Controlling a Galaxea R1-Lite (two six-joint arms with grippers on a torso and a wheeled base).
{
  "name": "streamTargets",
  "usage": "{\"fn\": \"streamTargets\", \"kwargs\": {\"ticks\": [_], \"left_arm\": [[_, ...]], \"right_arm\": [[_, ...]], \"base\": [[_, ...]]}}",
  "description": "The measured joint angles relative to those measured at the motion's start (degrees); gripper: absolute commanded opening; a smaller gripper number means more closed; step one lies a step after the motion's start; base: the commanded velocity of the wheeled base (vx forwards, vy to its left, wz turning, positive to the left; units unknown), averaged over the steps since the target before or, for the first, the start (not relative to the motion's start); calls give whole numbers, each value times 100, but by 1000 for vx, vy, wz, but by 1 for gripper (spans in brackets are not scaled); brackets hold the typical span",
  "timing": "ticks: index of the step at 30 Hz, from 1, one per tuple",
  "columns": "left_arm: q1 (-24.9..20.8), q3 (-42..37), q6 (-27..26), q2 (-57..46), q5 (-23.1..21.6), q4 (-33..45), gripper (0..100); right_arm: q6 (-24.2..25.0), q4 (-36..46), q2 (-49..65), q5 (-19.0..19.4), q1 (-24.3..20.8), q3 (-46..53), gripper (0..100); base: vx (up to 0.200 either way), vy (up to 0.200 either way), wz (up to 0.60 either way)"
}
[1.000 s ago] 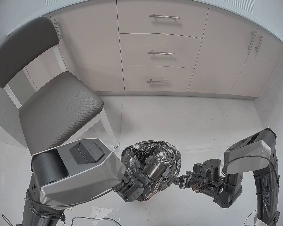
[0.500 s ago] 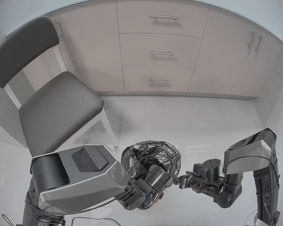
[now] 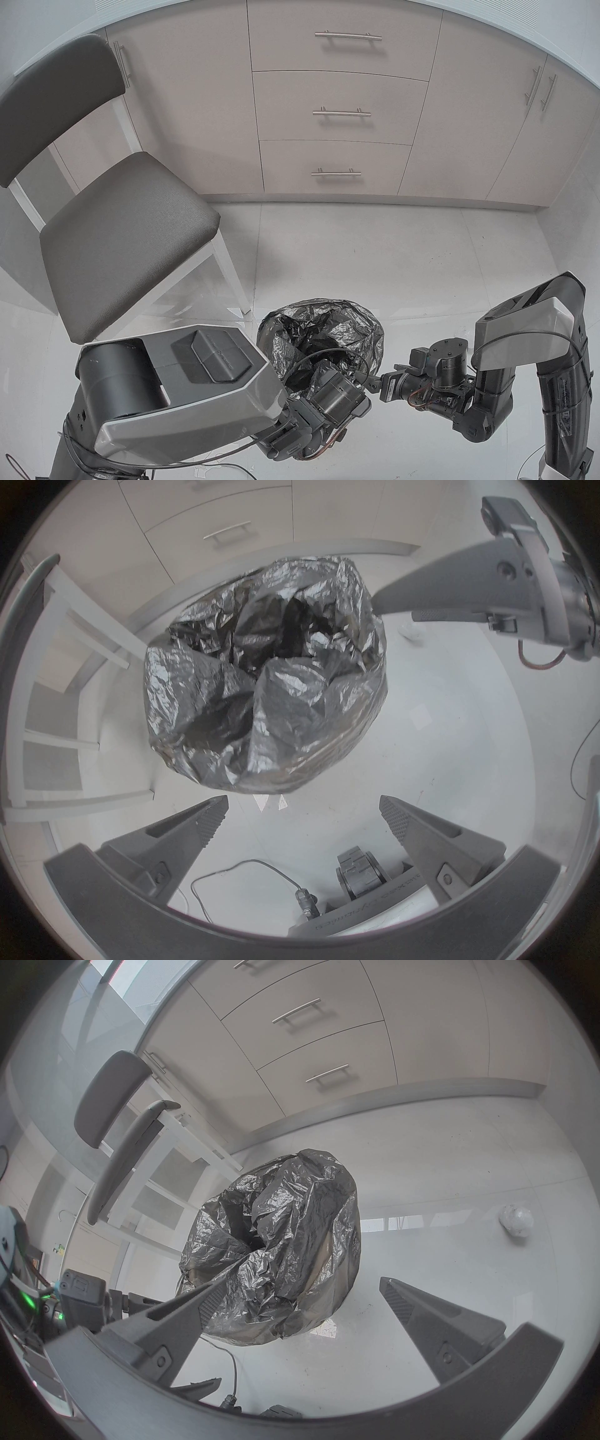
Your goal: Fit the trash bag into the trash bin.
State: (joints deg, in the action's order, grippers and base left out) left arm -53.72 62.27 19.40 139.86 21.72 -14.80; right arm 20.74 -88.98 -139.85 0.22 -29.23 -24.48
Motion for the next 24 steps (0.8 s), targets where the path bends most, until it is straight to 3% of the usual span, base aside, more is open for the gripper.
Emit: {"fn": "streamTargets", "kwargs": {"ticks": [5,13,24], "left_arm": [[-32,-1,233,71,-273,-4,100],[-40,-26,397,29,-301,-55,100],[116,256,597,-891,-262,-93,100]], "right_arm": [[-10,0,-41,2,0,-11,100],[-29,0,-119,2,-1,-32,100],[-24,0,-168,-6,7,-85,100]], "base": [[0,0,0],[0,0,0],[0,0,0]]}}
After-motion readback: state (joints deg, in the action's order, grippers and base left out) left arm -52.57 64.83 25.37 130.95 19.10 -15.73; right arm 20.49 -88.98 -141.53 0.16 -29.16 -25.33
